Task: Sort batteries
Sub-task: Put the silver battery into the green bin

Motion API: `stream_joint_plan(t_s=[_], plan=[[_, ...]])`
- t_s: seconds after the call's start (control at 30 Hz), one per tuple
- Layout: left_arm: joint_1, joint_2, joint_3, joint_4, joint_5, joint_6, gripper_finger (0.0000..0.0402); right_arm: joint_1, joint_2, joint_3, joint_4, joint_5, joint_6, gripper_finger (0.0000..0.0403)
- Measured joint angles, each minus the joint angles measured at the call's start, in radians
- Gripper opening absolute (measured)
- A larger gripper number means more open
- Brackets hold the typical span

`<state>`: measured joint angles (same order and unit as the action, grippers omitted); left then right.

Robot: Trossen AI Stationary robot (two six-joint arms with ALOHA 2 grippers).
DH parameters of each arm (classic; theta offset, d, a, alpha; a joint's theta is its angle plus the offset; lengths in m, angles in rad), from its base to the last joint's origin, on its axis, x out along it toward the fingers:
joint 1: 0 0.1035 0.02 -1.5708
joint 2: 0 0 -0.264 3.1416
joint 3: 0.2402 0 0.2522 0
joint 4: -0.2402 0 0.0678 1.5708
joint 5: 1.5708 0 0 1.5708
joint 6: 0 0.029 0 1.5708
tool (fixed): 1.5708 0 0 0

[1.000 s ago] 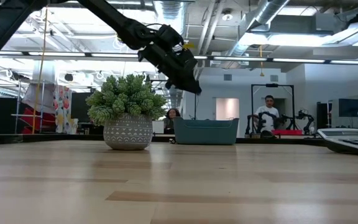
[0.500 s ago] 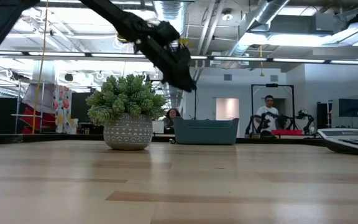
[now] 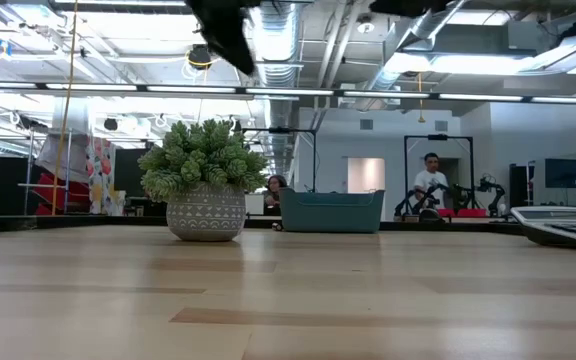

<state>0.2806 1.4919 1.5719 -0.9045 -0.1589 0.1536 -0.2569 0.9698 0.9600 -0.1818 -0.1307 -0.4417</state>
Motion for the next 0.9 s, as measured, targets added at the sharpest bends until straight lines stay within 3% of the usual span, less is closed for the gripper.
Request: stream_joint_plan(t_s=[0.23,0.5,0.73,0.9], plan=[[-0.268,-0.073,0.000,-0.384,-0.086,-0.292,0.0078,0.016,0.123,0.000,0.060,0.000,0.030,0.0220],[-0.582,-0.069,-0.008,-0.653,-0.135,-0.743,0.0076,0.065,0.244,0.008,0.197,0.000,0.024,0.0220],[-0.814,-0.067,-0.064,-0.658,-0.143,-1.025,0.0093,0.101,0.372,0.098,0.190,0.000,0.007,0.0220],[-0.908,-0.067,-0.106,-0.665,-0.238,-1.255,0.0100,0.104,0.460,0.213,0.133,-0.002,-0.020,0.0220]])
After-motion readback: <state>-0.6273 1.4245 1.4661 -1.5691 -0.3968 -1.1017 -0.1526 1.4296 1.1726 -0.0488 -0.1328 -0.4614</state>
